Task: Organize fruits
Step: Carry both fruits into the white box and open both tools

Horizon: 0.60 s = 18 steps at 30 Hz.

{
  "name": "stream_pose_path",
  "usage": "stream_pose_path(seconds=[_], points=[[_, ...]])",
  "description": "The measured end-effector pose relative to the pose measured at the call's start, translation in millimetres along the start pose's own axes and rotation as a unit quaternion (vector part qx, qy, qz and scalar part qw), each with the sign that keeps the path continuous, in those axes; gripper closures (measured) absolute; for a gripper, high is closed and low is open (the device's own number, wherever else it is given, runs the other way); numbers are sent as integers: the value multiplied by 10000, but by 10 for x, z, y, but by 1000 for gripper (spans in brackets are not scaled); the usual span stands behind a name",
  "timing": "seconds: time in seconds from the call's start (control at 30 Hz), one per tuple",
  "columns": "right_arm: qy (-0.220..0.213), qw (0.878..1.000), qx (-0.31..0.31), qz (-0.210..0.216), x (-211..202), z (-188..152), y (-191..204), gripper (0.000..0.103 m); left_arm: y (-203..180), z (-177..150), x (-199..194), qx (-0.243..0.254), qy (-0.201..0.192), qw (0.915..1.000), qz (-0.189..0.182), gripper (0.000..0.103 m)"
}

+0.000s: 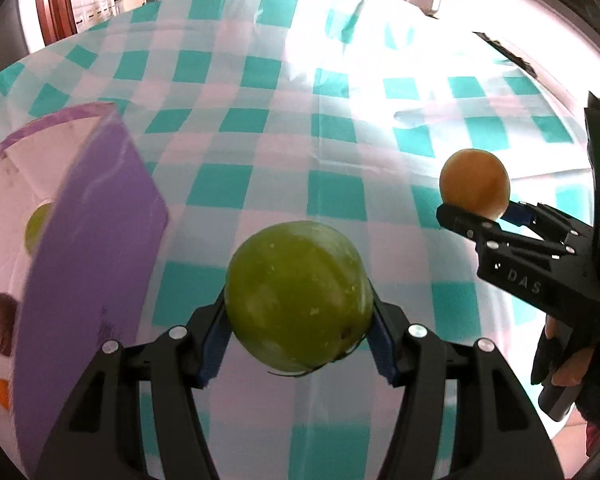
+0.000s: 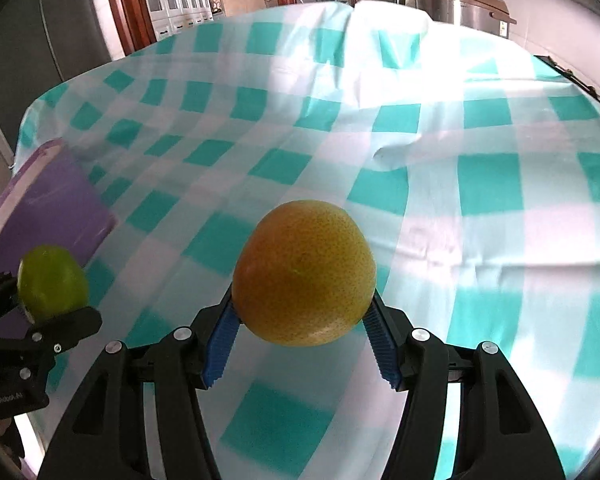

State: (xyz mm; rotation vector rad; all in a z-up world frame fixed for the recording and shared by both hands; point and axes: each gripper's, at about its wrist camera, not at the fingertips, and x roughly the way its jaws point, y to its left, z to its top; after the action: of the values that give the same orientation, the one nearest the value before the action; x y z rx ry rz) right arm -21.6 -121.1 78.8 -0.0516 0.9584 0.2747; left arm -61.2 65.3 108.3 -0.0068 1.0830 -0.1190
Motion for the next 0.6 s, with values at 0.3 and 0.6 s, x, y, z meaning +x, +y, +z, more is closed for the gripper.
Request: stream_pose_path(seconds=[0.3, 0.6], points=[[-231, 9997, -96, -77, -682, -266, 397, 45, 22, -271, -669, 382, -373, 9985, -156, 43], [-635, 9972, -374, -100, -1333, -331, 832, 45, 196, -351, -1421, 517, -1086, 9926, -167, 43]])
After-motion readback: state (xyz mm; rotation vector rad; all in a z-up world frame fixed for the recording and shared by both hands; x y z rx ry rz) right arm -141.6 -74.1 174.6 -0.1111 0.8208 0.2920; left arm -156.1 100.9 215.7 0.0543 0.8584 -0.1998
